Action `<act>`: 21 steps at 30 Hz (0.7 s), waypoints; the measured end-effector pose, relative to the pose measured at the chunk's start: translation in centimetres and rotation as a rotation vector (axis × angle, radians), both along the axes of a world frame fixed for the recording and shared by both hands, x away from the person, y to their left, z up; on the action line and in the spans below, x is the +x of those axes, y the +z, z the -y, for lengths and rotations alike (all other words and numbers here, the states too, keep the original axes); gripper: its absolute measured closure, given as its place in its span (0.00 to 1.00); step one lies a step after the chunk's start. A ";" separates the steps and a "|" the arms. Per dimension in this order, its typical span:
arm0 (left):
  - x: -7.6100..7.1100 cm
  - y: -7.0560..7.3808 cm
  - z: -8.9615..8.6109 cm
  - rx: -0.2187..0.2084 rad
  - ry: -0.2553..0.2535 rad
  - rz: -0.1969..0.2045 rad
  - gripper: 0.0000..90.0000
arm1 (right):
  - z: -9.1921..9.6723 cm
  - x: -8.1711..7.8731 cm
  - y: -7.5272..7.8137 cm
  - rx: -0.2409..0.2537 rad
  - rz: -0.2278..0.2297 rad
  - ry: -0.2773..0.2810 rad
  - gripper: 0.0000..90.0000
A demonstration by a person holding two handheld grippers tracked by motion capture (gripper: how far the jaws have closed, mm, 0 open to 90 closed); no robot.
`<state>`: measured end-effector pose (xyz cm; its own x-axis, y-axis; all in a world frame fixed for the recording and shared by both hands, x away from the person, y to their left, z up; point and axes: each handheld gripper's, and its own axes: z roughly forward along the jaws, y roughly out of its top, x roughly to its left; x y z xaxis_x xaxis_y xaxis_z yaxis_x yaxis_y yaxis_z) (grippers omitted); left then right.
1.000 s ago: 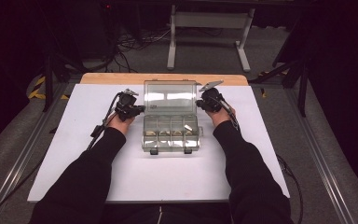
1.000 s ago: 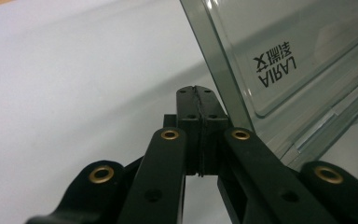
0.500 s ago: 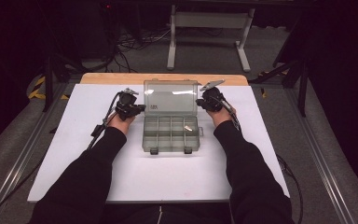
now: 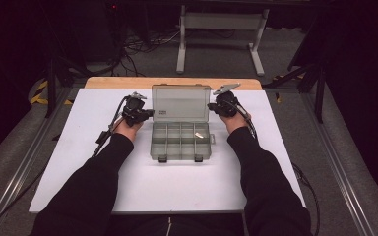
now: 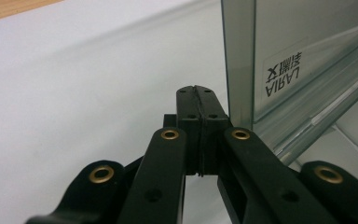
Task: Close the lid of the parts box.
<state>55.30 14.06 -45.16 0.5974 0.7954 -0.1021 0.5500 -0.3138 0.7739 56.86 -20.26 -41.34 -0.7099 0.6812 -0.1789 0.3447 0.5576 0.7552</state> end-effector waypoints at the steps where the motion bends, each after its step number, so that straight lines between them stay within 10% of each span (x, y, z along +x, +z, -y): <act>1: 0.0 0.0 0.0 0.001 -0.001 0.001 1.00 | 0.0 -0.1 0.1 0.000 0.002 0.002 1.00; 21: -0.5 0.7 -0.2 -0.008 -0.025 0.003 1.00 | 0.3 -1.4 1.0 0.017 0.022 0.040 1.00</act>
<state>54.76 14.29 -44.51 0.6174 0.7795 -0.1062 0.5395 -0.3213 0.7783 55.48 -20.56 -40.31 -0.7327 0.6552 -0.1840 0.3051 0.5579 0.7718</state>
